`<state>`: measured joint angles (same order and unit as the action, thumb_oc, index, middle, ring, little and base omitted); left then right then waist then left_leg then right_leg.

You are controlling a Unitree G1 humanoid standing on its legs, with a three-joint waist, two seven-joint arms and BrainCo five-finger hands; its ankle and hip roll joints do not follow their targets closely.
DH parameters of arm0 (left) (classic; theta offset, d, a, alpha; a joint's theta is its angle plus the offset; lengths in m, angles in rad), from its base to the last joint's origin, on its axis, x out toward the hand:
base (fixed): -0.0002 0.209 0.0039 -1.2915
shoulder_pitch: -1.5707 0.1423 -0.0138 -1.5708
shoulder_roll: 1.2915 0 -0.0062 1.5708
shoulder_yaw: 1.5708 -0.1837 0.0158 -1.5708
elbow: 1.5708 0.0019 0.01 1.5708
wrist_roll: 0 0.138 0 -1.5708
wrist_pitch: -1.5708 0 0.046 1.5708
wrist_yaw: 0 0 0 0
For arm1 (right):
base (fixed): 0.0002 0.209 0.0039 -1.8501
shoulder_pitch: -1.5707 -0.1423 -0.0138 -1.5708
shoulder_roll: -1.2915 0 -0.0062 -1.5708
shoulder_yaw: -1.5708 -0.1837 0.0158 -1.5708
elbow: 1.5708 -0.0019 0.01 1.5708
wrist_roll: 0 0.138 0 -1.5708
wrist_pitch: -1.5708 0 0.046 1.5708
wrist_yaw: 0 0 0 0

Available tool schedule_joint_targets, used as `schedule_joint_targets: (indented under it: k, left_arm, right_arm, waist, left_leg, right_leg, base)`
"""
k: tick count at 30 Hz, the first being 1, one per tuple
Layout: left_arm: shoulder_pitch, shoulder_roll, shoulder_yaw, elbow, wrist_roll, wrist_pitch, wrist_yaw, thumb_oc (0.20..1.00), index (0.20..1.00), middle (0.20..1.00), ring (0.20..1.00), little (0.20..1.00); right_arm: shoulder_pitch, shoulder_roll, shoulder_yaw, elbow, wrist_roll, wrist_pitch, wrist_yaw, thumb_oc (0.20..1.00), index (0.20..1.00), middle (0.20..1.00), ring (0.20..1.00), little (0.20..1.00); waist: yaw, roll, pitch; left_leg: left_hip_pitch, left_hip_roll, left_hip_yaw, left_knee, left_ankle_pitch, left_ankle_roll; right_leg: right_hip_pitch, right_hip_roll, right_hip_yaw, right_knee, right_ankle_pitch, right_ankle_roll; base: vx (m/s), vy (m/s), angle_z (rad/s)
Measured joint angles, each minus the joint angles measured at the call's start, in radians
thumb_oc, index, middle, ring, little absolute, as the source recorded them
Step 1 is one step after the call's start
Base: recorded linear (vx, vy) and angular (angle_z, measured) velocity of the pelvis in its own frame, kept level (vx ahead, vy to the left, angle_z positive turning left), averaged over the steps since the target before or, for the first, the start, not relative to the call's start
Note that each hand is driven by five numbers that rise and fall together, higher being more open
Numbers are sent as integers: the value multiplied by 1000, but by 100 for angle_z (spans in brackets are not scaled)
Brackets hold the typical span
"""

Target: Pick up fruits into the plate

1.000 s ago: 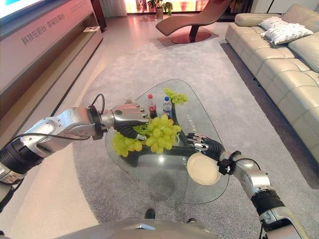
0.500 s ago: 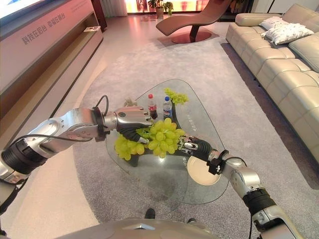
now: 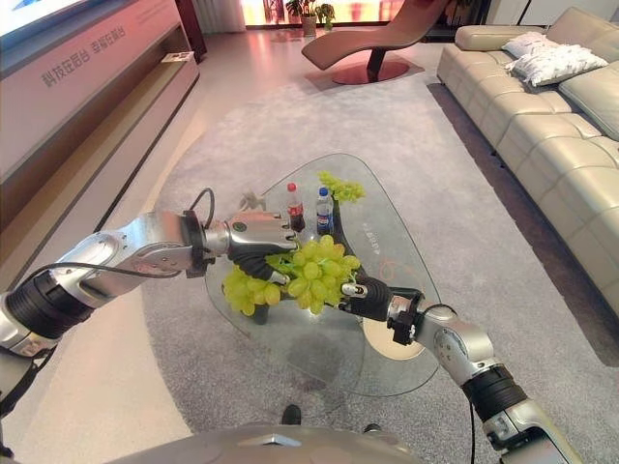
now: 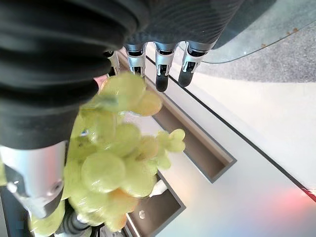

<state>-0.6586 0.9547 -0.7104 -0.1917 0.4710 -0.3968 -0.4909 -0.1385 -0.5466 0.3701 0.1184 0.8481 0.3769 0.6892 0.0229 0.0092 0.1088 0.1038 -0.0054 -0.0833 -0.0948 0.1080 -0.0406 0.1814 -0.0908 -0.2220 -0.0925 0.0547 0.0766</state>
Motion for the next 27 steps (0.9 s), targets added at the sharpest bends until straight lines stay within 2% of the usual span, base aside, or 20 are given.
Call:
schedule_joint_targets:
  k: [7, 13, 27]
  left_arm:
    - [1, -4, -6, 0, 21, 0, -51, 200, 200, 200, 200, 200]
    - [2, -5, -50, 0, 21, -1, -84, 200, 200, 200, 200, 200]
    - [3, -6, -52, 0, 40, -2, -83, 200, 200, 200, 200, 200]
  right_arm:
    - [0, -21, 1, 0, -1, 9, -10, 1000, 1000, 1000, 1000, 1000]
    - [0, -22, 2, -1, -1, 13, -31, 1000, 1000, 1000, 1000, 1000]
    - [-3, -22, 38, -6, -3, 18, -47, 1000, 1000, 1000, 1000, 1000]
  waist:
    - [-1, 1, 0]
    - [-3, 4, -2]
    - [0, 4, -2]
  left_leg:
    - [6, 0, 11, 0, -3, 3]
    - [7, 1, 13, 0, -3, 2]
    - [8, 1, 19, 0, -4, 3]
  right_leg:
    - [0, 0, 15, 0, 0, 0]
    - [-1, 0, 17, 0, 0, 0]
    - [-3, 0, 22, 0, 0, 0]
  base:
    - [-15, -6, -5]
    - [0, 0, 0]
    - [0, 0, 0]
